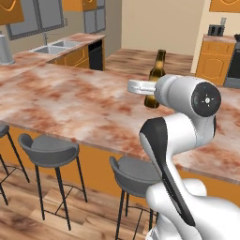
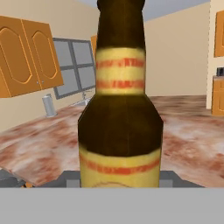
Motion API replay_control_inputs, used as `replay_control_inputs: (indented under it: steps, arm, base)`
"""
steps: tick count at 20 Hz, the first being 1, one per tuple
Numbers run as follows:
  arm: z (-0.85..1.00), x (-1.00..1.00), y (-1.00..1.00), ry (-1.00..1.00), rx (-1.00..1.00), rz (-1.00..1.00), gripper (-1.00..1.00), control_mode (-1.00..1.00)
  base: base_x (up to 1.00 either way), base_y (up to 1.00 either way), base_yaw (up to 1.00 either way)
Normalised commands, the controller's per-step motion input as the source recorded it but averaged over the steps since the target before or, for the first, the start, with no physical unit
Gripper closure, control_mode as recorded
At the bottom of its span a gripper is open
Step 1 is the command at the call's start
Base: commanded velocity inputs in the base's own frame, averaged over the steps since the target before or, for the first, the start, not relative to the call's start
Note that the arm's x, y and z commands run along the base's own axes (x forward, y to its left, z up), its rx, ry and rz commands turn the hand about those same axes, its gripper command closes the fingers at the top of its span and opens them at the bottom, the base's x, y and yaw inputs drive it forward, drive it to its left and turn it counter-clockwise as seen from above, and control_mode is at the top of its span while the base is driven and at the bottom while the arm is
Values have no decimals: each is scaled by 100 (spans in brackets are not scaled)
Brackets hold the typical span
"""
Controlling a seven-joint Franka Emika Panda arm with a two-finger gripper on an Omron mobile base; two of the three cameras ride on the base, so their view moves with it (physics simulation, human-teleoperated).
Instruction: Get the candle and the beer from the cabinet and move them to the dining counter.
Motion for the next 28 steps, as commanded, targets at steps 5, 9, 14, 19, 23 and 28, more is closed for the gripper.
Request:
replay_control_inputs:
  steps: [5,9,14,19,23,28]
  arm:
    - [0,0,0,0,0,0,100,100]
    - [0,0,0,0,0,0,100,100]
    - [0,0,0,0,0,0,100,100]
    - [0,0,0,0,0,0,100,-100]
    - [0,0,0,0,0,0,100,-100]
    - [0,0,0,0,0,0,100,-100]
  base:
    - [0,0,0]
    - [0,0,0]
    - [0,0,0]
    - [0,0,0]
    - [0,0,0]
    - [0,0,0]
